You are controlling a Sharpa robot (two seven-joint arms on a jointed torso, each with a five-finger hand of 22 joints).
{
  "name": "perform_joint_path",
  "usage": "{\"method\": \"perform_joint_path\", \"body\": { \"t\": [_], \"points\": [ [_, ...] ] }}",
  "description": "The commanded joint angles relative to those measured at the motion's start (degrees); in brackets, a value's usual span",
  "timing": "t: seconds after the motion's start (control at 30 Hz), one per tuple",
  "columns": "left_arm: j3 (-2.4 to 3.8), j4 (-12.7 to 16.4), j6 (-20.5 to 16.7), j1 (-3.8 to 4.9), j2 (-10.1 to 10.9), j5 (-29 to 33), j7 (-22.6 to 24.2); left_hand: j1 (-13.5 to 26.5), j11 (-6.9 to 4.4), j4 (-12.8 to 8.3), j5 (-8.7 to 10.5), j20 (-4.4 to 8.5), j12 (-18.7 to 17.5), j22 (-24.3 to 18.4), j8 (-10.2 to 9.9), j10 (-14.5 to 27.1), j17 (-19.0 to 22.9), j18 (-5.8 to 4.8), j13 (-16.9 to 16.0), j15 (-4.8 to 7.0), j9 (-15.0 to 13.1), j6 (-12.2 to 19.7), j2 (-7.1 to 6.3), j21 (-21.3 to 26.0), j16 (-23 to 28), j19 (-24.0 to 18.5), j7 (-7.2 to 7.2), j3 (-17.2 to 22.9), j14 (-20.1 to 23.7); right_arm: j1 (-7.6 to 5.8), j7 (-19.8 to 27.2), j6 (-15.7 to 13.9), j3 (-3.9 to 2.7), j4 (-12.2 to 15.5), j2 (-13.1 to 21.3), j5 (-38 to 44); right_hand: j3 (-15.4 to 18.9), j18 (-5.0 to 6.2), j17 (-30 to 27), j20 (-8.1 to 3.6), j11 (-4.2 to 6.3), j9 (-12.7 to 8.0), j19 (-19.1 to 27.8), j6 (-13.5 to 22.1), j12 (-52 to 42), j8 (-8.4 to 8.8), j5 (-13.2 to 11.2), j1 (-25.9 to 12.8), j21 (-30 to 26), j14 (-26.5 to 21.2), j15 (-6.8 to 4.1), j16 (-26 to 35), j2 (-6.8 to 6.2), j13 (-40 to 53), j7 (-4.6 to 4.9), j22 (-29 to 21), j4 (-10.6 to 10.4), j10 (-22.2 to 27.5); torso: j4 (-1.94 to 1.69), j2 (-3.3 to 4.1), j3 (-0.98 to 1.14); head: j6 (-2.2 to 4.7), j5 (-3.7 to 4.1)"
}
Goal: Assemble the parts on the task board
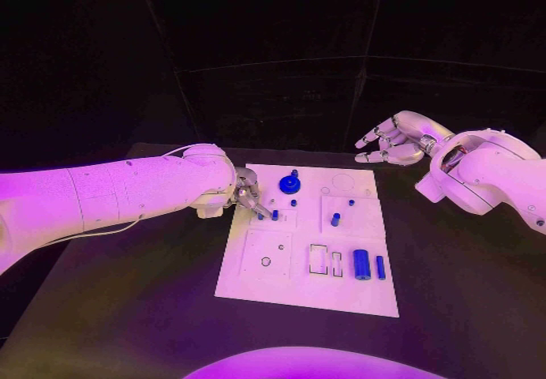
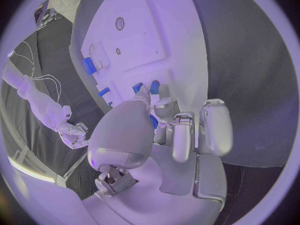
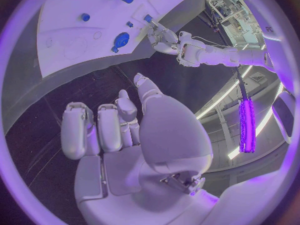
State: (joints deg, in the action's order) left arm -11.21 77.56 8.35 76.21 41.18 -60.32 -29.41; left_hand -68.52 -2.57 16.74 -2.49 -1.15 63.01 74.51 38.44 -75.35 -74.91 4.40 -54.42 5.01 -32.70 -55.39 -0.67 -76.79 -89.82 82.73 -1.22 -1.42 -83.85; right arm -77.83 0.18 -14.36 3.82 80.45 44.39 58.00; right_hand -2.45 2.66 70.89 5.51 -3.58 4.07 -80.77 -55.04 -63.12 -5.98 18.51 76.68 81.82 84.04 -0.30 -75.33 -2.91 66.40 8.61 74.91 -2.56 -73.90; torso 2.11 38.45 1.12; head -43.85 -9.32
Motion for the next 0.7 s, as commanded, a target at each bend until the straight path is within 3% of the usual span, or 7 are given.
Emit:
{"method": "perform_joint_path", "body": {
  "t": [0.03,0.53,0.63,0.7],
  "points": [
    [0.04,0.1,-0.5,0.06,0.0,-0.3,-0.4,0.5,0.13,-0.1,-0.25,0.17,0.1,0.0,0.4,-0.4,-15.1,-0.64,0.0,0.40,-0.1,-0.3,0.18,-0.3,-0.2,0.4,-0.09,-0.4,-6.2,-0.13,0.4,-0.4,-0.03,0.1,0.0,0.1,-0.1,0.74,-0.1,0.00,0.13,0.0,0.6,-0.4,0.2,-0.22,0.0,-0.2,-0.3,1.9,-0.55,0.3,0.35,-0.1,-0.05,1.4,-0.4,0.2,0.07,-0.01,0.04,0.01,0.02],
    [0.22,1.6,-2.7,0.10,1.6,1.7,0.0,2.7,0.07,0.0,-0.24,0.25,-0.1,-0.1,0.4,-0.3,-15.1,-0.59,0.4,0.48,-0.3,-0.2,0.39,-0.1,-0.2,0.4,-0.03,-3.6,-6.2,-0.13,0.3,-0.4,-0.03,0.0,0.1,0.2,0.0,0.75,-0.1,0.00,0.13,0.0,0.6,-0.4,0.2,-0.22,0.0,-0.4,-0.4,1.9,-0.56,0.4,0.35,-0.1,-0.06,1.4,-0.5,0.2,0.02,0.00,0.00,0.32,0.04],
    [0.38,2.0,-5.1,0.31,2.3,3.6,1.0,3.2,0.21,-0.1,-0.25,0.24,-2.1,-1.3,0.0,1.1,-15.1,-0.29,2.9,0.44,-0.3,0.5,0.26,1.0,-0.2,-0.2,-0.23,-4.5,-6.2,-0.13,0.3,-0.5,-0.03,0.0,0.1,0.2,0.0,0.75,-0.1,0.00,0.13,0.0,0.6,-0.4,0.2,-0.22,0.0,-0.4,-0.4,1.9,-0.56,0.4,0.35,-0.1,-0.06,1.4,-0.5,0.2,-0.03,-0.04,0.00,0.35,0.10],
    [0.53,2.3,-7.5,0.61,2.8,5.4,2.7,3.3,0.64,-0.1,-0.26,0.09,-6.0,-3.6,-0.6,3.9,-14.0,0.22,7.4,0.18,-0.1,1.8,0.23,3.1,0.5,-1.3,-0.71,-5.6,-5.9,-0.13,0.4,-0.5,-0.03,-0.1,0.0,0.2,0.0,0.75,-0.1,0.00,0.13,0.0,0.6,-0.4,0.2,-0.22,0.0,-0.4,-0.4,1.9,-0.56,0.4,0.35,-0.1,-0.06,1.4,-0.5,0.2,-0.05,-0.05,0.02,0.40,0.09]
  ]
}}
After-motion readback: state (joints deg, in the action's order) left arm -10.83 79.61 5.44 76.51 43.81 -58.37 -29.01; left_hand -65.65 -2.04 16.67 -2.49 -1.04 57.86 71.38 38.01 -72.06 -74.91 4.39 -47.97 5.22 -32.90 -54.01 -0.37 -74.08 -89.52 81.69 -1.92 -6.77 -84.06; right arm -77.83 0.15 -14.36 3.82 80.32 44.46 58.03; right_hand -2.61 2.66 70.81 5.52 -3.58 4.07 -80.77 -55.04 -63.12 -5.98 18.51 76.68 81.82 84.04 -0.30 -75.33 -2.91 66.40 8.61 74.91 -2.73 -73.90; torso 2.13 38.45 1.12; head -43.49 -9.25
